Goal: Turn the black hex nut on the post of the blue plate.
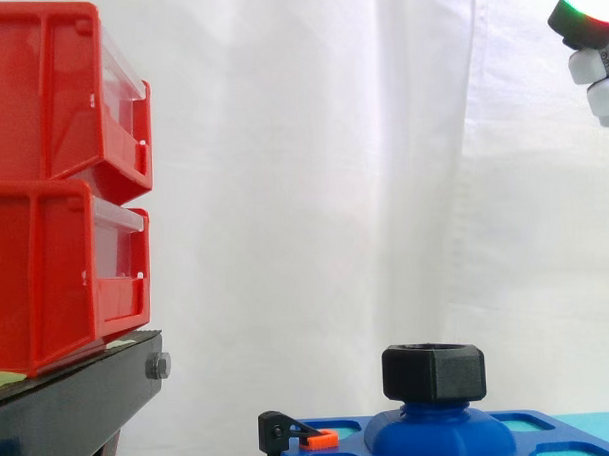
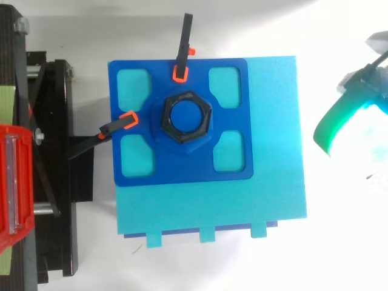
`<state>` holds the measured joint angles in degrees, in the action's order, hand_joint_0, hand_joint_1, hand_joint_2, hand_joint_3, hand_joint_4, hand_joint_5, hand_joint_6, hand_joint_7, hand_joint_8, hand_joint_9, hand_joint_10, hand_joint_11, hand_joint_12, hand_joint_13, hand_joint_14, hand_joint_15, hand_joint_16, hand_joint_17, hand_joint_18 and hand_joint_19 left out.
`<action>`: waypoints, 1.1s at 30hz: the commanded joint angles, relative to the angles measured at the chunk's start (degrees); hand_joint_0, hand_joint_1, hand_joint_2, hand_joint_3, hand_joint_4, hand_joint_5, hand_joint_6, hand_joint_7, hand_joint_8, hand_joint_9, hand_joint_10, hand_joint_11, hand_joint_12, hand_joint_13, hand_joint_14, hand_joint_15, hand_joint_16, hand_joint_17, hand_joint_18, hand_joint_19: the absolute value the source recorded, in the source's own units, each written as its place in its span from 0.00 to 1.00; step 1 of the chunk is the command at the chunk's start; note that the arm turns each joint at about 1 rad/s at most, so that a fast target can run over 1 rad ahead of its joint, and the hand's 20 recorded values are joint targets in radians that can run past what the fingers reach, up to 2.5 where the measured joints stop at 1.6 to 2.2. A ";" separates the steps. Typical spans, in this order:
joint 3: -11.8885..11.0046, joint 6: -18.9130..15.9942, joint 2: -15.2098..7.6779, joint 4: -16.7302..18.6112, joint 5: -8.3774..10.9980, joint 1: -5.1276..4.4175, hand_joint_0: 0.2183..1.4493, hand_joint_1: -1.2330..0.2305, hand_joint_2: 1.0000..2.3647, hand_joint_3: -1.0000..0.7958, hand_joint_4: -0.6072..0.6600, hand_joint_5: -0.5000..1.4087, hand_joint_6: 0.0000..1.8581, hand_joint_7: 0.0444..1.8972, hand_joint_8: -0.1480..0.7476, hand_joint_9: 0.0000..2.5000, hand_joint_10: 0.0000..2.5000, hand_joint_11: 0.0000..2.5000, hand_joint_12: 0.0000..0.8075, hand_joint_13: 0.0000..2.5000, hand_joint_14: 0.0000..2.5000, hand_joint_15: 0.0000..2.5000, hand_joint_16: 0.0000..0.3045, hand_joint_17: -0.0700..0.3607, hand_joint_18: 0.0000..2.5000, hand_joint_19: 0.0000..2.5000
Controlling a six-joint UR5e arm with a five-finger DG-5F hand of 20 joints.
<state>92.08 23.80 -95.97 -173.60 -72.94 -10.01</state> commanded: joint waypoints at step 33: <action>-16.14 3.71 -20.57 7.31 3.68 -2.12 0.19 0.57 0.00 0.28 0.66 0.15 0.27 0.41 0.49 0.12 0.00 0.00 0.52 0.03 0.00 0.00 0.22 0.51 0.00 0.04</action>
<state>78.78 26.66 -113.42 -166.90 -69.19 -12.23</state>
